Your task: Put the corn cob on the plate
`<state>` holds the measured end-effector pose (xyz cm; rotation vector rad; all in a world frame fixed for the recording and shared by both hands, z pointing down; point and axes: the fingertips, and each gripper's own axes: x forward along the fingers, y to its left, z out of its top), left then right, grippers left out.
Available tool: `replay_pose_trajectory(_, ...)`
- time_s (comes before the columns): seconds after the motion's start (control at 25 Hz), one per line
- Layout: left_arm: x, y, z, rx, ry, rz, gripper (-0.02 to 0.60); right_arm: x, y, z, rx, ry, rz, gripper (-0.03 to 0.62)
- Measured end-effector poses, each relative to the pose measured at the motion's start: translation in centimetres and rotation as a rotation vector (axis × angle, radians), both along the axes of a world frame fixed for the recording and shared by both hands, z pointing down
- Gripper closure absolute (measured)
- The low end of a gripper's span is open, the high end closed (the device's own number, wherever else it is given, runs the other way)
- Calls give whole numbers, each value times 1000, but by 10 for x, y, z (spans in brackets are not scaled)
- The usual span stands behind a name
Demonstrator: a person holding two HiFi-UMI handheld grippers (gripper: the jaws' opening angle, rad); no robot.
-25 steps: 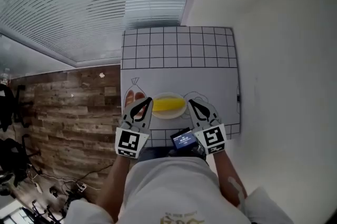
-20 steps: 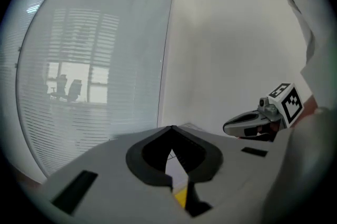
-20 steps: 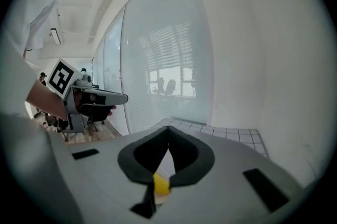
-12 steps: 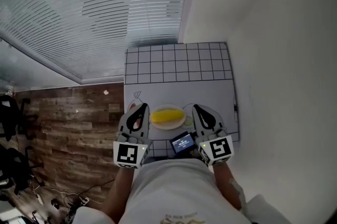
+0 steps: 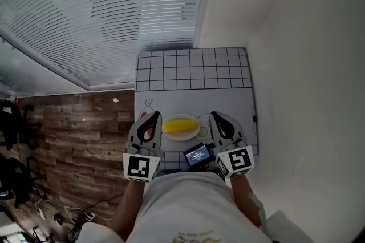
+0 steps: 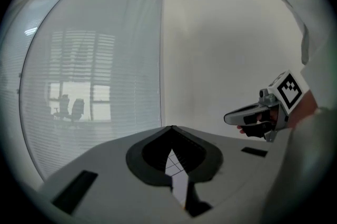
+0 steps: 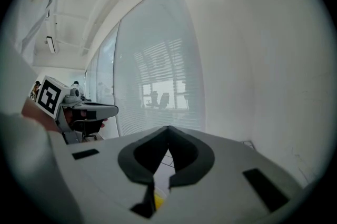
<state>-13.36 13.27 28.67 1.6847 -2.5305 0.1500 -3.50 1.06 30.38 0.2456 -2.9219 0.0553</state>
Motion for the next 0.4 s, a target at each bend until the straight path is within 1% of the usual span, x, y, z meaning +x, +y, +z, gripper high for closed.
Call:
replay_pose_trajectory(0.08,2,-1,-3,-13,-20,4,574,1,-1,-1,28,3,5,588)
replay_pose_trajectory(0.16,1,-2,-3,-9,-7,1,574,2,-3,0,52,7,16,588)
replay_pose_trajectory(0.28,-3,-1,-3,9,21,-11,574,1,-5,1,48,2,24,588)
replay_pose_trajectory(0.4,-6,1,-1,17,29,-13,574,-1,-5,-1,35,-7,32,588)
